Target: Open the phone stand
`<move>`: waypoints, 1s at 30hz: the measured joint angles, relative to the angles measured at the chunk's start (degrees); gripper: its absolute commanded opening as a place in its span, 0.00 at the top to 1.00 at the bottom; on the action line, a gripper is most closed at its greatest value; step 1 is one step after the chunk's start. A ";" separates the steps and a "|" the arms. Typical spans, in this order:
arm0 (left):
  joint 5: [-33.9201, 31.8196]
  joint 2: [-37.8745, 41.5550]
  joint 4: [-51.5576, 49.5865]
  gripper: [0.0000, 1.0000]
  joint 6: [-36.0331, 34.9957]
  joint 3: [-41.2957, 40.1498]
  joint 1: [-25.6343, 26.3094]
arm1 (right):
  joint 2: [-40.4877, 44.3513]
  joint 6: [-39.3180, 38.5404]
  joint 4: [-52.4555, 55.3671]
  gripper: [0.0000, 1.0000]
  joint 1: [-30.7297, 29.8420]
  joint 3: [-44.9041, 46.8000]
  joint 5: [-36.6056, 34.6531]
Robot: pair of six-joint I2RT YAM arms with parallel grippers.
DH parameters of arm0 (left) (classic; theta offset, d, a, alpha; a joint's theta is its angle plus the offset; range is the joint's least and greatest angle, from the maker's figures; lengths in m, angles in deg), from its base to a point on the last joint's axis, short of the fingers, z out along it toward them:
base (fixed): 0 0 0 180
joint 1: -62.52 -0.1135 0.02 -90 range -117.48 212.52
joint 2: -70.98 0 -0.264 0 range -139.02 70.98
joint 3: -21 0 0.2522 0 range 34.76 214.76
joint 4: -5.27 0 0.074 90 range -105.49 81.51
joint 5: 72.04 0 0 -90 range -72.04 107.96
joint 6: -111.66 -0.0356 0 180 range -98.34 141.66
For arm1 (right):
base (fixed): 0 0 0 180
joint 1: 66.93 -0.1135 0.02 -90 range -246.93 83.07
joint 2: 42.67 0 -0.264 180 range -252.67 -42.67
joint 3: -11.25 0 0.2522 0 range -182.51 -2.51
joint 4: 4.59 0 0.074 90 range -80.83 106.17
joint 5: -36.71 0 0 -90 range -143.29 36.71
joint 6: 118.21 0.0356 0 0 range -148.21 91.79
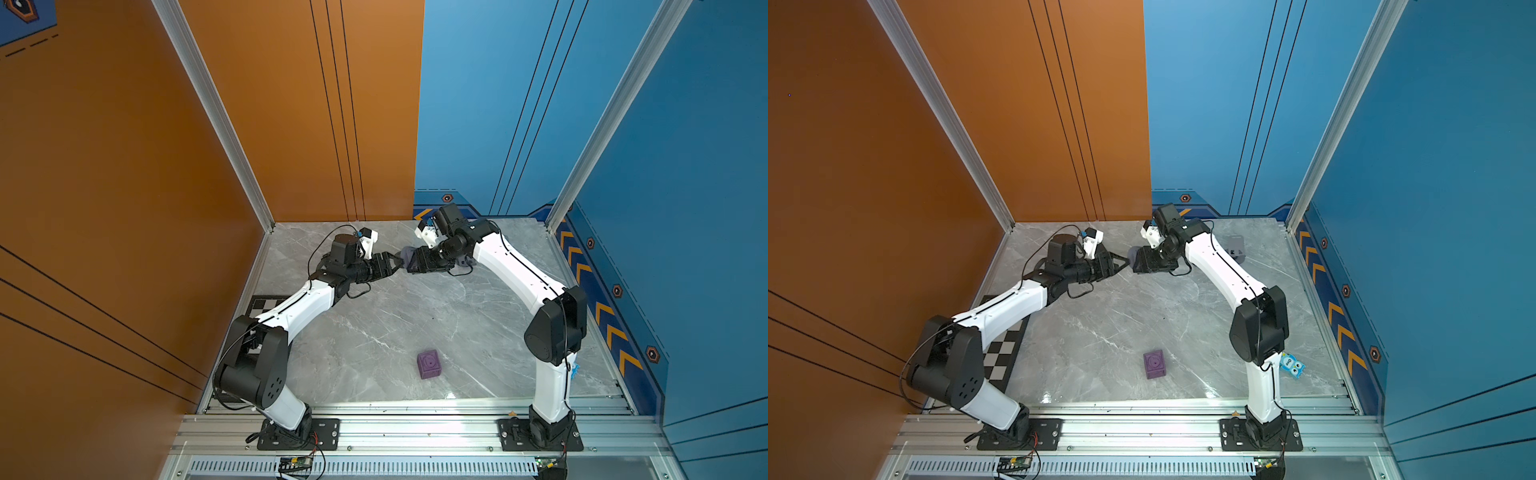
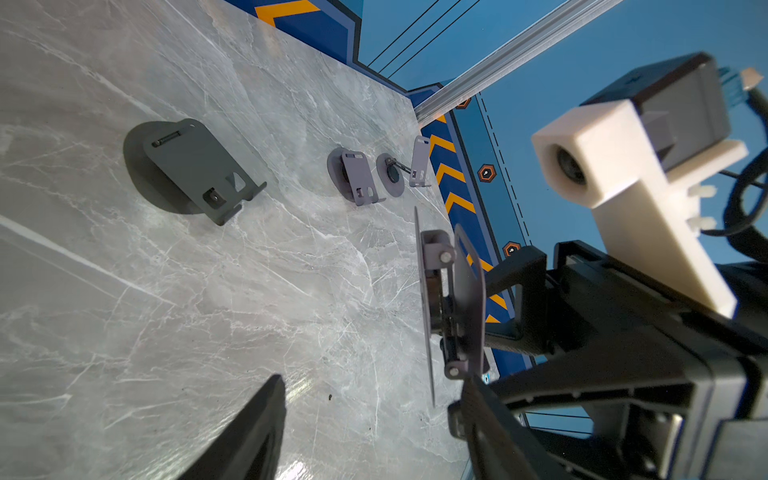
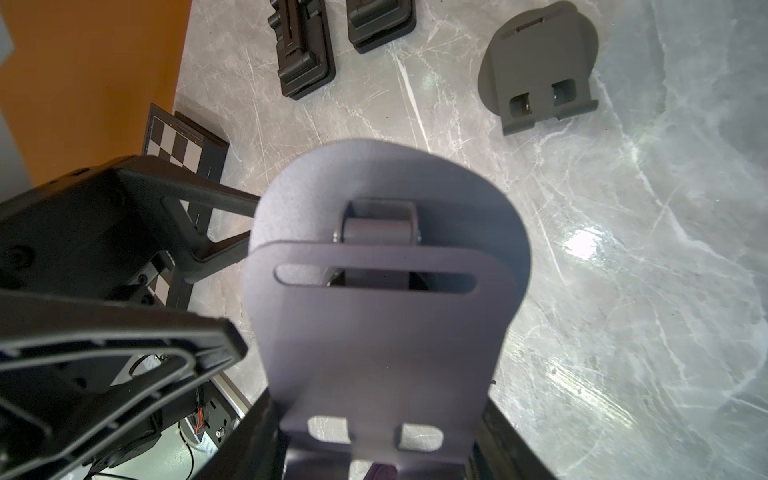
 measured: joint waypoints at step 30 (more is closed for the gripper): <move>5.33 0.02 3.56 1.00 0.48 0.28 -1.46 | -2.49 1.70 -0.48 0.66 -3.63 -5.57 -0.50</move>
